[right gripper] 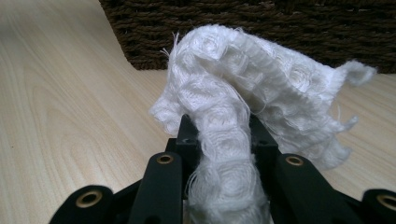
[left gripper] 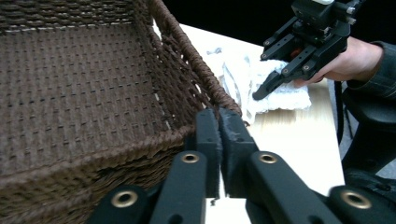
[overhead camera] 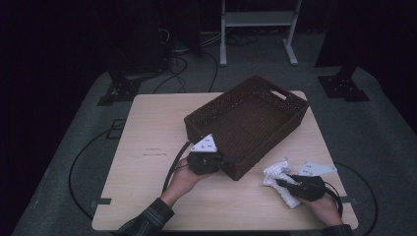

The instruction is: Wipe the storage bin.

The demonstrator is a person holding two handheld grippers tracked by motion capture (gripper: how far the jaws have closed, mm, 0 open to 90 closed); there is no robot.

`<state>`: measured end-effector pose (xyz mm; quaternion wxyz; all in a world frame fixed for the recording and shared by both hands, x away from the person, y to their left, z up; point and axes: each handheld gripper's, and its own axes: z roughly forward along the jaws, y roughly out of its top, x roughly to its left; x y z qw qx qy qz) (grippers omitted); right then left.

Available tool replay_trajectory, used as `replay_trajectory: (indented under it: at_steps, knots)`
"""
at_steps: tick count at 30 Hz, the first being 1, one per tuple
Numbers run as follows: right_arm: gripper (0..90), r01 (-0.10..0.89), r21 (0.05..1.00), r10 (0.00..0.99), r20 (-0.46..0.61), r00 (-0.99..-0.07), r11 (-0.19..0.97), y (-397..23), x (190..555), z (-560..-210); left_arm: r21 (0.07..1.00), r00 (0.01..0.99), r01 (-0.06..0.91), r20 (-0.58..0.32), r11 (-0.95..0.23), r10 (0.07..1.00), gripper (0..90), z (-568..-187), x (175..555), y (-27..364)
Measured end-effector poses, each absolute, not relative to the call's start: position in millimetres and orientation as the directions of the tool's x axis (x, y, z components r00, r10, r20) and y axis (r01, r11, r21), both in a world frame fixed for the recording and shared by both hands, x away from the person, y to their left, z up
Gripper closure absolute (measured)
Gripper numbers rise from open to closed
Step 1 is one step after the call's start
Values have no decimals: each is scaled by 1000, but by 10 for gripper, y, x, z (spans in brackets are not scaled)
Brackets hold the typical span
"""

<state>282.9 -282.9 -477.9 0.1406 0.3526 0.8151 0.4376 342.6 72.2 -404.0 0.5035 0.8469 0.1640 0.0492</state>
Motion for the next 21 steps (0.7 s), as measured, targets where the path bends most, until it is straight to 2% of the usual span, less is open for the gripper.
replay_trajectory:
  at_steps: [2,4,7,14,21]
  knots:
    - [712,451,813,698,79,-711,368,-2831,2831,-4778,869,934,216,-52,-445,352,766,-4015,3447,769]
    - [712,452,813,700,79,-710,367,-2828,2830,-4777,868,929,233,-66,-438,364,687,-3984,3505,825]
    - [713,452,814,700,79,-710,366,-2830,2830,-4776,860,918,237,-47,-452,393,620,-3924,3603,905]
    - [712,449,817,698,83,-711,361,-2837,2828,-4773,865,889,247,-24,-436,457,533,-3778,3845,1061]
    - [712,451,817,698,84,-711,360,-2838,2826,-4772,856,862,244,23,-456,506,489,-3669,4118,1157]
